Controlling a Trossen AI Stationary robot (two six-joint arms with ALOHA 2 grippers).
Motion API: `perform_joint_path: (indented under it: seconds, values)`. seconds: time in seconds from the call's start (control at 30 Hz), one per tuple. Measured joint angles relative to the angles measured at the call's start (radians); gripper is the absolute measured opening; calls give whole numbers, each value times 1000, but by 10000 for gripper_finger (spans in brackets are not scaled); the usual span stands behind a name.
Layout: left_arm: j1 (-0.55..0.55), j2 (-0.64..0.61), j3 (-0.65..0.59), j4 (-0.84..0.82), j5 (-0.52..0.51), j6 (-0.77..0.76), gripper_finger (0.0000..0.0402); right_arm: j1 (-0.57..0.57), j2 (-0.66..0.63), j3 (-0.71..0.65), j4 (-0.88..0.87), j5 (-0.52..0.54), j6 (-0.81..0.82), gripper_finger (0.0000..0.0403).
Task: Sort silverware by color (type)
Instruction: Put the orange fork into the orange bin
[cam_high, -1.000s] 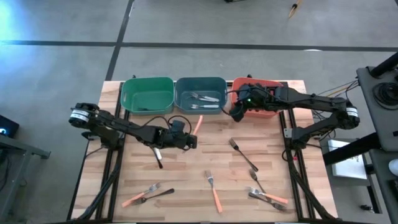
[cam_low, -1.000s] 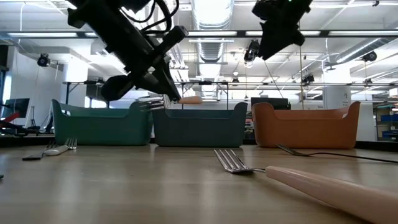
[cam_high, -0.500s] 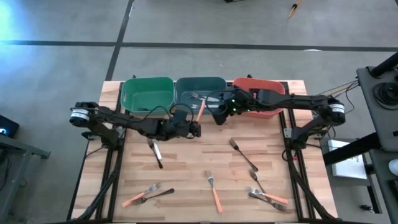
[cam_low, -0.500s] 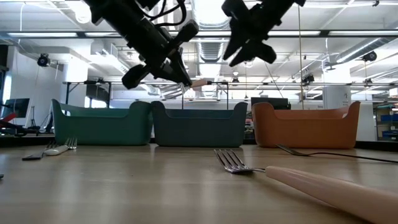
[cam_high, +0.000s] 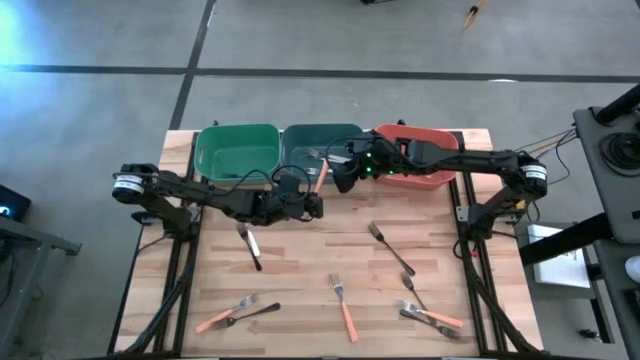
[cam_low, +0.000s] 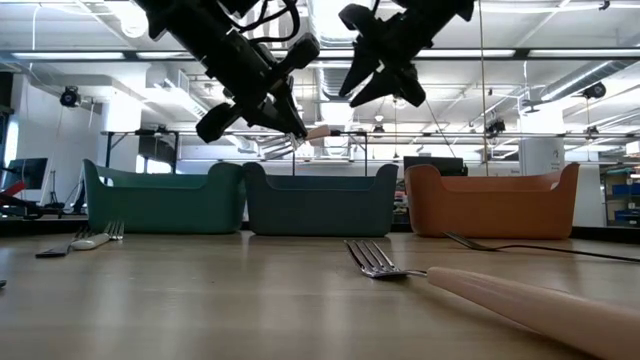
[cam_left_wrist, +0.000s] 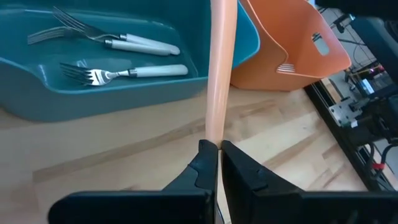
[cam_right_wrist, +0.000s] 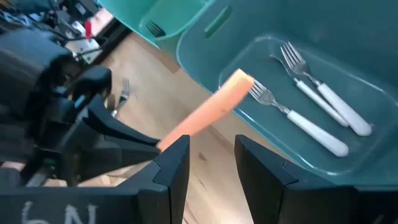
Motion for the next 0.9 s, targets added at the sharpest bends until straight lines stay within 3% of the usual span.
perform_joint_path:
  seconds: [0.27,0.43,0.7,0.9]
  values:
    - [2,0,0,3,-23,2,0,-18,-6,6,5,-1,3,134]
    - [4,0,0,3,-58,2,0,-51,13,7,16,-2,140,165]
    - [10,0,24,2,-60,48,0,-101,97,8,81,-154,284,188]
    - [15,0,24,-6,-60,45,0,-101,123,48,84,-166,269,189]
